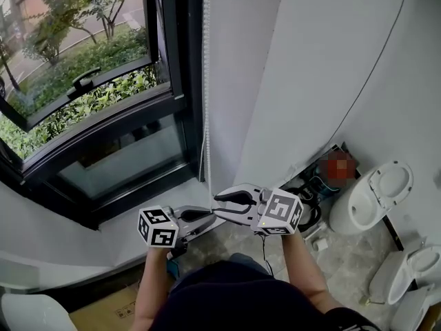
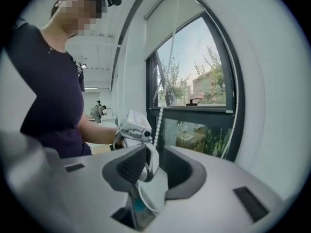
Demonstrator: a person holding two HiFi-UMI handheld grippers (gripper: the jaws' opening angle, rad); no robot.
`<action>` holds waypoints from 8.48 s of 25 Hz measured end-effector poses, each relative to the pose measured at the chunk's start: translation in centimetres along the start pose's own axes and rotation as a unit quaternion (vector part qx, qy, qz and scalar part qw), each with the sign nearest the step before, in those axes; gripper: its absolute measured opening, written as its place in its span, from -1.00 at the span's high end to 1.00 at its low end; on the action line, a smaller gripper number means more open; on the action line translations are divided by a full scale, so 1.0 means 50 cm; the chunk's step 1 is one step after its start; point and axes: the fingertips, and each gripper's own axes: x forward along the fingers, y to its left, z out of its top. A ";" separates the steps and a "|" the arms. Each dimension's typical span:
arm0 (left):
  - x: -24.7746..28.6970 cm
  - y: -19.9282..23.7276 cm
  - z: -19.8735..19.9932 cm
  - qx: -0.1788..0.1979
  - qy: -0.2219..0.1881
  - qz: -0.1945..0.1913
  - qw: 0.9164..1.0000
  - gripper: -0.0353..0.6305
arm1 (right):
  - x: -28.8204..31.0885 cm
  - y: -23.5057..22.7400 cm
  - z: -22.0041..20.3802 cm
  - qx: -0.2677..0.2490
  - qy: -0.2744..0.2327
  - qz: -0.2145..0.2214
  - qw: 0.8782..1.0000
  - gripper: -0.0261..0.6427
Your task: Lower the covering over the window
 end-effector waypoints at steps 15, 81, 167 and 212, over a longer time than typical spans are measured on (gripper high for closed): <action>0.009 -0.009 0.001 -0.004 -0.036 -0.013 0.999 0.85 | -0.028 -0.039 0.211 -0.014 -0.121 -0.045 0.992 0.82; 0.024 -0.157 0.295 0.099 -0.172 0.140 0.970 0.81 | -0.063 0.044 -0.038 0.061 -0.070 0.096 0.991 0.88; 0.122 -0.010 -0.148 0.042 -0.097 0.127 0.986 0.84 | -0.120 -0.030 0.180 0.065 -0.211 0.042 0.974 0.87; -0.010 -0.089 0.091 0.109 -0.237 0.130 0.956 0.59 | -0.016 0.009 -0.117 0.100 -0.053 0.064 0.991 0.88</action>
